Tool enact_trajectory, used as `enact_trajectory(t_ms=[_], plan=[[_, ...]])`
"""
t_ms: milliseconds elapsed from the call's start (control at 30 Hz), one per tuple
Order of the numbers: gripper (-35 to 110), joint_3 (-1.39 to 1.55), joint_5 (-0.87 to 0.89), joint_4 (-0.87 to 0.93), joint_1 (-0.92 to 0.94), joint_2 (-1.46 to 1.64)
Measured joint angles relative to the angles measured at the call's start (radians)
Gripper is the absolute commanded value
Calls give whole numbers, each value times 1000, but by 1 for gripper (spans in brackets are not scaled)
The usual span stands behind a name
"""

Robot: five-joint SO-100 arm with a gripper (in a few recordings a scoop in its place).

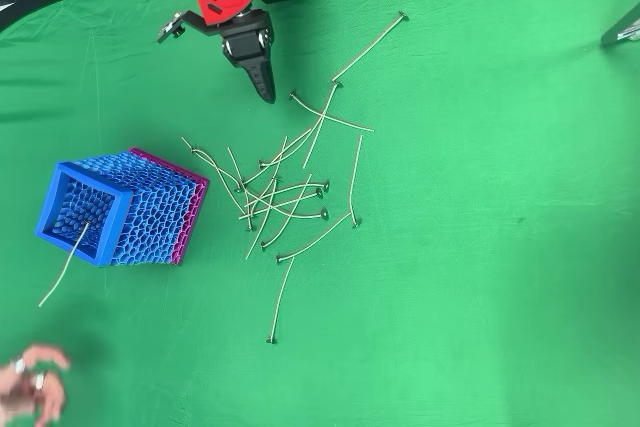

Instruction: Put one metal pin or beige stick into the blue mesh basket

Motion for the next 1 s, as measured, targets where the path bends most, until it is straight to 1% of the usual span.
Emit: enact_trajectory(t_ms=[167,333,467,600,1000], plan=[[0,109,15,51,2,169],[0,187,18,51,2,189],[1,270,40,2,17,192],[1,276,64,-9,25,193],[1,276,64,-9,28,193]])
